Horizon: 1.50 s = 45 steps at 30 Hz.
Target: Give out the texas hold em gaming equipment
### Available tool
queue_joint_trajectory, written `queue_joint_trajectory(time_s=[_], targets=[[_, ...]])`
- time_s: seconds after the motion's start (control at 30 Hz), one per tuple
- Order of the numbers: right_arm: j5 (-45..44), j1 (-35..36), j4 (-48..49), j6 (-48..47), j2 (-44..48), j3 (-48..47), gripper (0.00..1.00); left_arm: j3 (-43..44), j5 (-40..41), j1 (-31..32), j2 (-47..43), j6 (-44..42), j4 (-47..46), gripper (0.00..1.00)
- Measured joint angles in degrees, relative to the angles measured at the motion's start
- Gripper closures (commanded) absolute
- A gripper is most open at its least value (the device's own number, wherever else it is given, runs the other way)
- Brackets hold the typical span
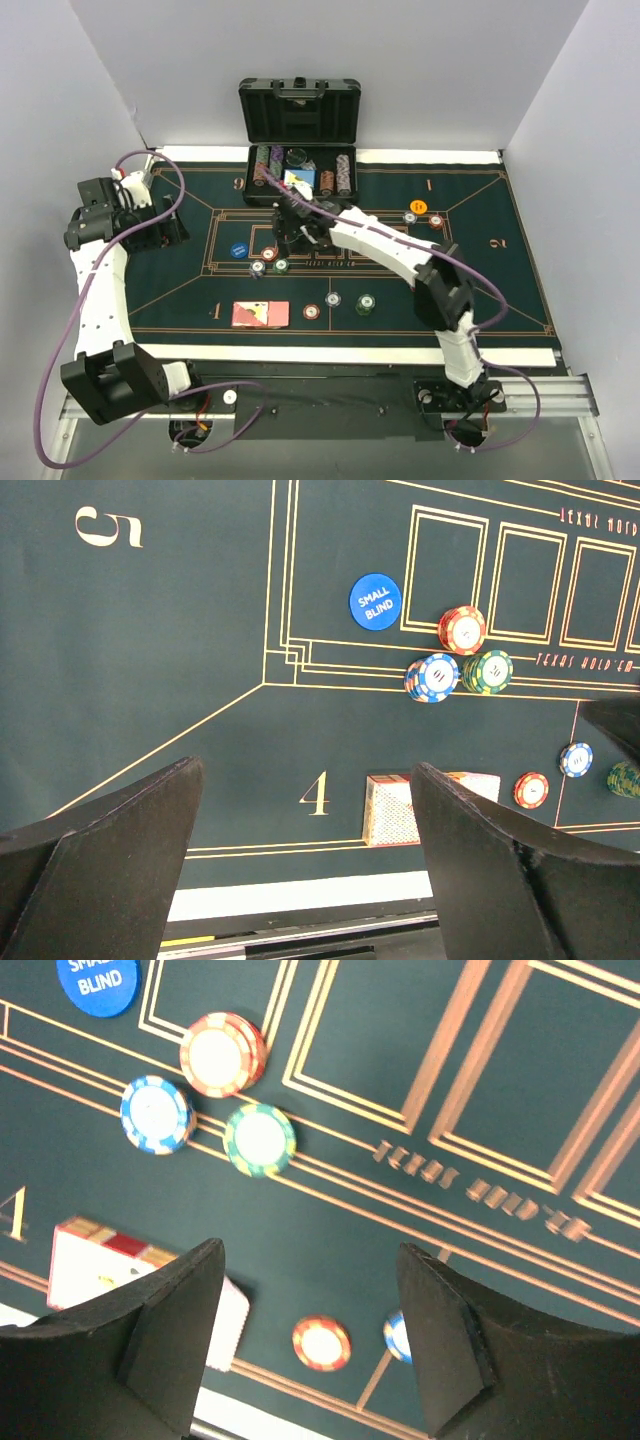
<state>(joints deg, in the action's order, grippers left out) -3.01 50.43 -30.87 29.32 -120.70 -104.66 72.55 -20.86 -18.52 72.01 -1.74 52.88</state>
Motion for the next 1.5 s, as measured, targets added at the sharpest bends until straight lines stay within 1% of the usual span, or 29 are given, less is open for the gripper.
queue_joint_trajectory(time_s=[0.13, 0.27, 0.43, 0.6, 0.93, 1.13, 1.5], targets=[[-2.21, -0.87, -0.35, -0.5, 11.3, 7.61, 0.3, 0.0, 0.0, 0.0, -0.31, -0.02, 0.02, 0.04], [-4.79, -2.23, -0.46, -0.55, 21.55, 18.73, 0.27, 0.0, -0.09, 0.0, -0.68, 0.0, 0.02, 0.04], [-6.84, -3.26, -0.74, 0.35, 28.28, 33.09, 0.26, 0.0, -0.44, -0.02, -0.9, 0.02, 0.02, 0.04], [-7.19, -3.19, -0.24, 1.68, 31.82, 42.38, 0.26, 0.0, -0.46, -0.02, -0.96, 0.02, 0.02, 0.04], [-6.91, -3.13, 2.91, 3.37, 32.79, 46.6, 0.3, 0.0, -0.46, -0.02, -0.96, 0.02, 0.02, 0.04], [-6.43, -3.13, 4.61, 3.8, 32.72, 47.91, 0.37, 0.0, -0.44, -0.02, -0.96, 0.02, 0.02, 0.04], [-5.68, -3.19, 7.39, 3.85, 29.09, 48.98, 0.45, 0.0, -0.42, -0.02, -0.96, 0.02, 0.02, 0.04]])
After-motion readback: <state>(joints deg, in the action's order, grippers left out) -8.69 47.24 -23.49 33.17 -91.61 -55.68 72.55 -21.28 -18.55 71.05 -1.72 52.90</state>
